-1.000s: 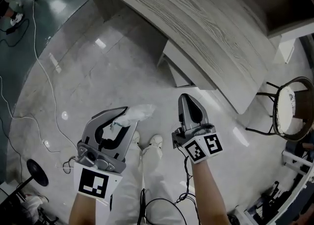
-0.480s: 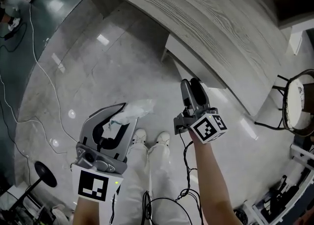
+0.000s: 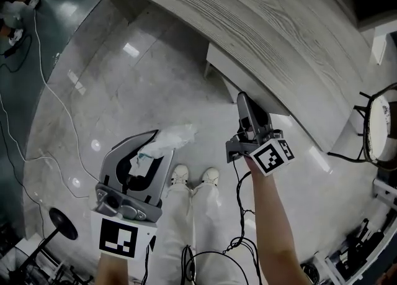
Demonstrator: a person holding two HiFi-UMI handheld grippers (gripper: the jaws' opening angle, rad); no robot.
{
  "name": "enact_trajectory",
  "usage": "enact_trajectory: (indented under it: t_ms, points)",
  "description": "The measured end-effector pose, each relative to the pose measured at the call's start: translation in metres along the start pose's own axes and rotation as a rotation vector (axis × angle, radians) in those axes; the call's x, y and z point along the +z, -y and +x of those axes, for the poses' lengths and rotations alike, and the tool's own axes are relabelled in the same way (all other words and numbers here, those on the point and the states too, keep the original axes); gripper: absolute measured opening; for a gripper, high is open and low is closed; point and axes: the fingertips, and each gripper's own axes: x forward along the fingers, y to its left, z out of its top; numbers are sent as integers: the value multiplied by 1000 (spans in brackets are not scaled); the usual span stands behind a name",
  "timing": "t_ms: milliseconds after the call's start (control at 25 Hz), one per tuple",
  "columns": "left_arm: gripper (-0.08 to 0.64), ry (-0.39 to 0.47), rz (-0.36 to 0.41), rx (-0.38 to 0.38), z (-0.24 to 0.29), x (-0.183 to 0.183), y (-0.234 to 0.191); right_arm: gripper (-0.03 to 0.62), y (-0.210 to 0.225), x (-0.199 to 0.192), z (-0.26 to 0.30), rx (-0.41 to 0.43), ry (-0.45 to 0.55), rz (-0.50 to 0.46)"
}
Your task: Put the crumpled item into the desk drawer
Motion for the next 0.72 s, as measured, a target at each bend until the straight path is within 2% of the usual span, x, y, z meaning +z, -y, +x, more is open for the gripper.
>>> enact_trajectory:
  t_ms: [320, 720]
  points:
    - [69, -3, 5, -3, 3, -1, -2, 198, -2, 6, -2, 60, 68, 68]
    - [69, -3, -3, 5, 3, -4, -3, 150, -5, 5, -5, 97, 38, 23]
